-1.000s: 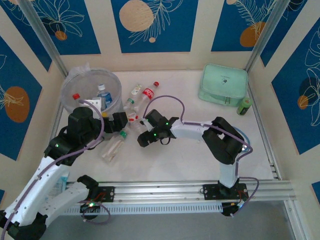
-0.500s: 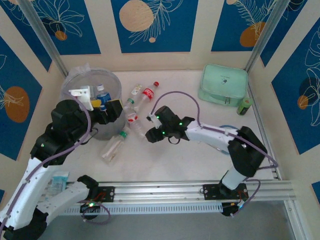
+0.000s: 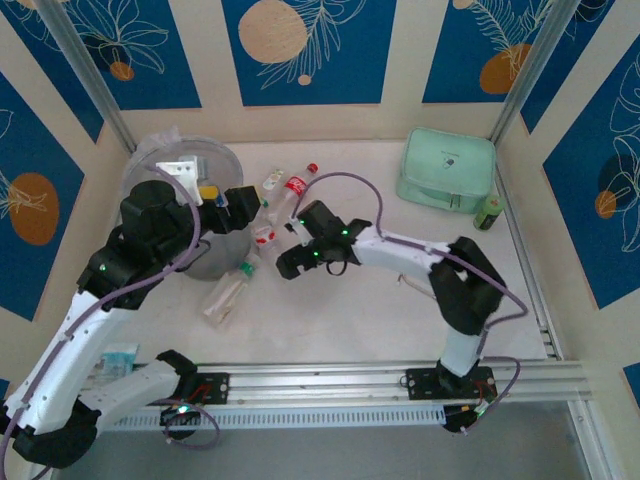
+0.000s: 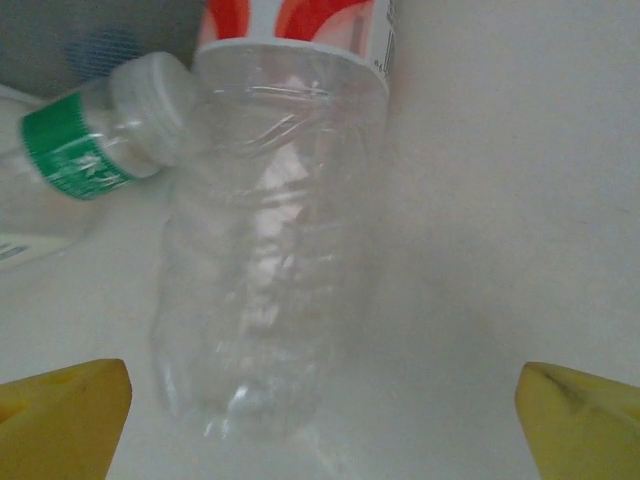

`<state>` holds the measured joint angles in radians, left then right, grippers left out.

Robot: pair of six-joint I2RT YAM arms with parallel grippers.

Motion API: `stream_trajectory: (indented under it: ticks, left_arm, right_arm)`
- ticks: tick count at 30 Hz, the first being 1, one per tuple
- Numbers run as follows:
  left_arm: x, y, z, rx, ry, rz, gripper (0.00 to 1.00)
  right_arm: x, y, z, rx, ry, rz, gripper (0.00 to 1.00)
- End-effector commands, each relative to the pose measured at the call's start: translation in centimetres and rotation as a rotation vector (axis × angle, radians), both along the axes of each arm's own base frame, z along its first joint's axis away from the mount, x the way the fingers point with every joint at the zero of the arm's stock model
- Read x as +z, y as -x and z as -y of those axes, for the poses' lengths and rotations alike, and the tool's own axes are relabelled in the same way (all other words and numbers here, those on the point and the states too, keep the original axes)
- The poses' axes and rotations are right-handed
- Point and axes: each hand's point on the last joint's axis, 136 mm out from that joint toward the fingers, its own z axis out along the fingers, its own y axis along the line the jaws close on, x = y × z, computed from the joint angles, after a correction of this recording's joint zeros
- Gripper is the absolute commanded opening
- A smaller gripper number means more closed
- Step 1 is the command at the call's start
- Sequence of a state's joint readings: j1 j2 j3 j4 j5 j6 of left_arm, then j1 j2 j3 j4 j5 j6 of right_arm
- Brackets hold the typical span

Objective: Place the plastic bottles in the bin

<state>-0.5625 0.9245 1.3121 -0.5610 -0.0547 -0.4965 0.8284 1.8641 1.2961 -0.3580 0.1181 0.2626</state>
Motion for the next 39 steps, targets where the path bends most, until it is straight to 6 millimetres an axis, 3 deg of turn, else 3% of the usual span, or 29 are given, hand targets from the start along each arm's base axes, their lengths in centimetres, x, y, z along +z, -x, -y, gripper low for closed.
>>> stream_trajectory:
  ticks: [1,6,8,12,15,21,26,32,35,39]
  left_arm:
    - [2.2,1.6,-1.1,0.009,0.012,0.051,1.00]
    - [0.8,1.6,-1.6,0.034,-0.002,0.028,1.00]
    - [0.3,1.4,-1.5,0.037,-0.003,0.022,1.00]
    - [0.8,1.2,-1.0,0.017,-0.008,0.022,1.00]
    - [1.3,1.0,-0.6,-0.001,-0.030,0.015,1.00]
    - [1.4,0.4,1.4,-0.068,0.020,0.012,1.00]
    - [1.7,-0.9,2.8,-0.085,0.077,0.007,1.00]
    - [1.9,-2.9,4.2,-0.070,0.192,-0.002,1.00]
    - [1.2,-3.8,5.4,-0.088,0.224,-0.033,0.98]
    - [-0.7,-5.0,6.8,-0.091,0.206,-0.079,0.96]
  right_arm:
    - [-0.8,0.4,-1.1,-0.002,0.013,-0.044,0.99]
    - [-2.6,0.1,-2.0,-0.012,0.035,-0.071,0.95]
    - [-3.0,0.1,-1.9,-0.024,0.040,-0.084,0.85]
    - [-1.7,0.8,-1.4,-0.027,0.022,-0.101,0.62]
    - [0.0,1.2,0.1,-0.042,0.015,-0.093,0.55]
    - [3.5,2.7,4.3,-0.082,-0.005,-0.064,0.52]
    - [6.9,3.6,7.2,-0.100,-0.154,0.036,0.51]
    - [12.7,5.5,7.6,-0.042,-0.456,0.277,0.43]
    - [15.4,6.7,7.4,-0.008,-0.571,0.376,0.42]
    - [17.4,7.7,7.3,0.023,-0.625,0.453,0.42]
